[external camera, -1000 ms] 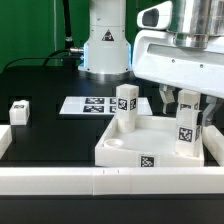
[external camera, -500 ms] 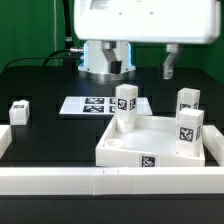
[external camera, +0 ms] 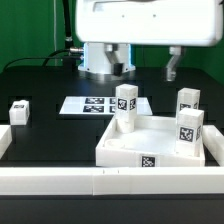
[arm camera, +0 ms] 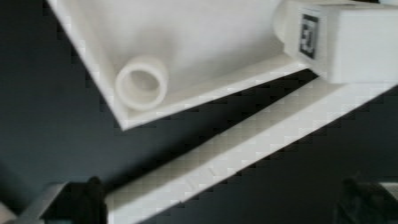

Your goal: Assemble square table

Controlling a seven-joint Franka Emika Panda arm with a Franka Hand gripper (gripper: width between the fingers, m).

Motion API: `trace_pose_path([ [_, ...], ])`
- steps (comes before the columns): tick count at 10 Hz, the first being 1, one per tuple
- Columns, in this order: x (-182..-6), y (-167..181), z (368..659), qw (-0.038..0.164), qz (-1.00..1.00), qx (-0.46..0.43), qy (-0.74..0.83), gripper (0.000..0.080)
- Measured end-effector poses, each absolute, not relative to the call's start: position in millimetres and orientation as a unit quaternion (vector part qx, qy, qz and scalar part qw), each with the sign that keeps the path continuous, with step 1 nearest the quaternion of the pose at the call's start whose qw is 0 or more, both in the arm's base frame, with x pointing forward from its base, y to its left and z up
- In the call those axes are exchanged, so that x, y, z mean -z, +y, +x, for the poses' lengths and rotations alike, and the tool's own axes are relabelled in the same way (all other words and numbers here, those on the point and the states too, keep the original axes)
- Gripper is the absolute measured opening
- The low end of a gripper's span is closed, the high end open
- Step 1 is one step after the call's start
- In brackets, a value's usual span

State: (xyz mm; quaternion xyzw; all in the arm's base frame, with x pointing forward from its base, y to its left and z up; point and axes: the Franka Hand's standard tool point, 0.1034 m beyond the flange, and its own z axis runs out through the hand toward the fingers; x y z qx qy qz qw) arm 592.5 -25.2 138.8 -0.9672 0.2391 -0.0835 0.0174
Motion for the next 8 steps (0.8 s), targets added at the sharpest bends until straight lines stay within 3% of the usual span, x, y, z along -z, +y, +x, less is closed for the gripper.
trace_pose_path([
  [1, -126.8, -56, 573, 0.007, -0.971, 0.086, 0.223, 0.0649],
  [3, -118.2, -95, 563, -0.005, -0.978, 0.081, 0.194, 0.0649],
  [8, -117.5, -96, 561, -0.009, -0.984, 0.086, 0.158, 0.0649],
])
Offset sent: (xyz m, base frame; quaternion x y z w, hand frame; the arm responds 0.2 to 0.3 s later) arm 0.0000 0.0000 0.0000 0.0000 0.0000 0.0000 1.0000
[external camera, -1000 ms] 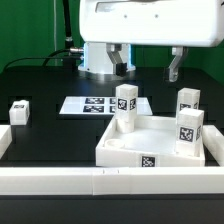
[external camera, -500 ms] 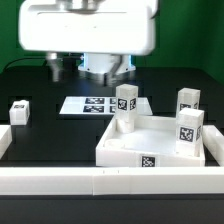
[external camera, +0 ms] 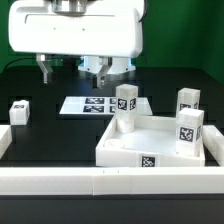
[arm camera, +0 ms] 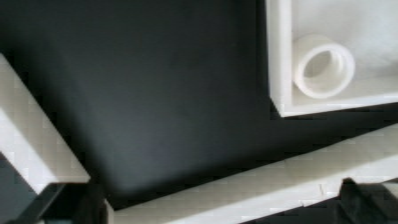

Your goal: Assemble square table

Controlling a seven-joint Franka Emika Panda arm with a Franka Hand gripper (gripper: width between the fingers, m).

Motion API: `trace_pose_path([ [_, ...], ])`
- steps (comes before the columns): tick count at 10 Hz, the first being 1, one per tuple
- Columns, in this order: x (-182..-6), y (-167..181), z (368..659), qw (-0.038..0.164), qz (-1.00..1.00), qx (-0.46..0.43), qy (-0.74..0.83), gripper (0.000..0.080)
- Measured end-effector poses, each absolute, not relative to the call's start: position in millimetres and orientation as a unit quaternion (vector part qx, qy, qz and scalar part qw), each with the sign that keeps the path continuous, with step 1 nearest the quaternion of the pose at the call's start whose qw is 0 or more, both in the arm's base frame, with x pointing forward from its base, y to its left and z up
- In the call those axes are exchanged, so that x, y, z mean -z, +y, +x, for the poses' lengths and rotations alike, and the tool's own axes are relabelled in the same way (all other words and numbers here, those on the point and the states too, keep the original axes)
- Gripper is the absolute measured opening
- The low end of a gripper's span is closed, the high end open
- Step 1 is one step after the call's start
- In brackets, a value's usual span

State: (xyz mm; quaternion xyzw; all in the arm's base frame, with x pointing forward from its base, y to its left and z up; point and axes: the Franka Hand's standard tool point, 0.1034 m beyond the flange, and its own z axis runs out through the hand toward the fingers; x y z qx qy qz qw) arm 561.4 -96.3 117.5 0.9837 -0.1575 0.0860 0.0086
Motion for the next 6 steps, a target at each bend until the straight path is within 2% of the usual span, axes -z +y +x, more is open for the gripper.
trace_pose_path([
  [6, -117.5, -96.3, 561.4, 0.009, 0.984, -0.086, -0.158, 0.0649],
])
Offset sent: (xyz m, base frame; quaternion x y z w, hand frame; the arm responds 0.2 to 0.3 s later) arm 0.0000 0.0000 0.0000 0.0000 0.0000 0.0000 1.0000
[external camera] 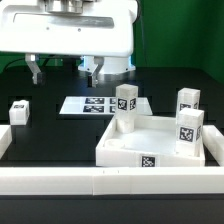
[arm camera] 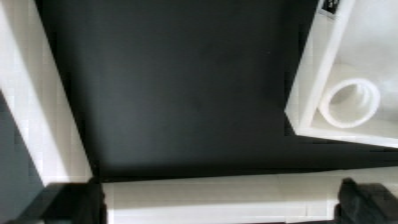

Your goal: Assemble square table

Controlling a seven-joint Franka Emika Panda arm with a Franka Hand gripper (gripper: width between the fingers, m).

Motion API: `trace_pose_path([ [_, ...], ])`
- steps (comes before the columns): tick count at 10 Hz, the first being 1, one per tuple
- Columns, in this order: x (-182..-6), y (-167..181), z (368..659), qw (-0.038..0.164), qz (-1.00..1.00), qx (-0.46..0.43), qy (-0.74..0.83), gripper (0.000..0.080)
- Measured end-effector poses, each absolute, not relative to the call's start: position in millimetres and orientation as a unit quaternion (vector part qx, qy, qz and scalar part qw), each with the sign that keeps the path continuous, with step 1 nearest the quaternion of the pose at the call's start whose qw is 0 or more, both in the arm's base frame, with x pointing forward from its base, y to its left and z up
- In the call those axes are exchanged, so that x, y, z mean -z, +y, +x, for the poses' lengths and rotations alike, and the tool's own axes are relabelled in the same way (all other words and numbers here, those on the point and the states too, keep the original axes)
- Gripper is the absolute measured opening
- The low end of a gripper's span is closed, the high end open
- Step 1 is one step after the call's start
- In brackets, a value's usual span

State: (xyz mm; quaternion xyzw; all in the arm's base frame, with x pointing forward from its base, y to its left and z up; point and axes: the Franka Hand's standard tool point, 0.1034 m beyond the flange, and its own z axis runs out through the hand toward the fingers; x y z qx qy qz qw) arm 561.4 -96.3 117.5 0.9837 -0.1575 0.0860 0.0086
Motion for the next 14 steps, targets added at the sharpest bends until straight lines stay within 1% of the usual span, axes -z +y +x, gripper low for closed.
trace_pose_path([
  [4, -117.5, -96, 561, 0.009, 0.984, -0.086, -0.158, 0.0649],
  [5, -115.8, -108, 558, 0.025, 0.995, -0.090, -0.026, 0.0649],
  [6, -109.7, -125, 550, 0.032, 0.995, -0.089, -0.025, 0.0649],
  [7, -109.2, -132, 549, 0.030, 0.995, -0.087, -0.031, 0.0649],
  [10, -108.7, -128, 549, 0.030, 0.995, -0.087, -0.029, 0.0649],
  [11, -107.1, -134, 547, 0.035, 0.995, -0.089, -0.011, 0.0649],
  [12, -95.8, -166, 526, 0.059, 0.993, -0.089, 0.056, 0.0649],
  [13, -84.6, -190, 509, 0.064, 0.994, -0.078, 0.046, 0.0649],
  [14, -79.1, -199, 504, 0.068, 0.994, -0.076, 0.042, 0.0649],
])
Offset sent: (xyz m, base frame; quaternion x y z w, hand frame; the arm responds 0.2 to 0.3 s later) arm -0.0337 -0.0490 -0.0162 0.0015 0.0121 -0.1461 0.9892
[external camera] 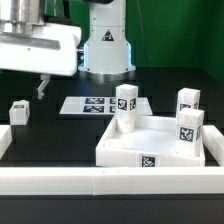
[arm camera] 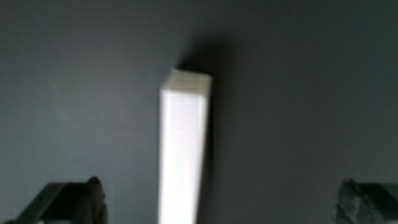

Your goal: Assemble square table

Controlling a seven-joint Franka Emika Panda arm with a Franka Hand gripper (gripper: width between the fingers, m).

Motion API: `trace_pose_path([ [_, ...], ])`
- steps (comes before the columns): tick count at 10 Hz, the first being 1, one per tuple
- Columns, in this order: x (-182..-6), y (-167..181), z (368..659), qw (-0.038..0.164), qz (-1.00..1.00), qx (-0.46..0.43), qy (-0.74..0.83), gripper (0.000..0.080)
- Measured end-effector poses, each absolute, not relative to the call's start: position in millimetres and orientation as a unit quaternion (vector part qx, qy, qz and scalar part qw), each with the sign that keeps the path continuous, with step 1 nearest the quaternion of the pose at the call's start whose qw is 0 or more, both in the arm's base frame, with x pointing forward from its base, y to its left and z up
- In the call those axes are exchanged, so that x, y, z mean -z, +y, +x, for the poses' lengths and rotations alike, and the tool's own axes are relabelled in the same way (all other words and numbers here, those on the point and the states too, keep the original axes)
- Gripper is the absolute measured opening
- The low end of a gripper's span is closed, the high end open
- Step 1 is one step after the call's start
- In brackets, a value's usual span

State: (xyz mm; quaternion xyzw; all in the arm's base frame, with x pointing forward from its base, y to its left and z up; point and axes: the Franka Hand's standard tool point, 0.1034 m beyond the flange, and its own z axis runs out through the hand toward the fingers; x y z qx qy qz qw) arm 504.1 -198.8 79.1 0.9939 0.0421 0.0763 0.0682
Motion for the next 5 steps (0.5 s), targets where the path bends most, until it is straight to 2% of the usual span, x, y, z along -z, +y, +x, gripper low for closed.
trace_pose_path([
  [5, -77.1, -199.2, 501.5, 0.071, 0.993, -0.075, 0.059, 0.0649],
])
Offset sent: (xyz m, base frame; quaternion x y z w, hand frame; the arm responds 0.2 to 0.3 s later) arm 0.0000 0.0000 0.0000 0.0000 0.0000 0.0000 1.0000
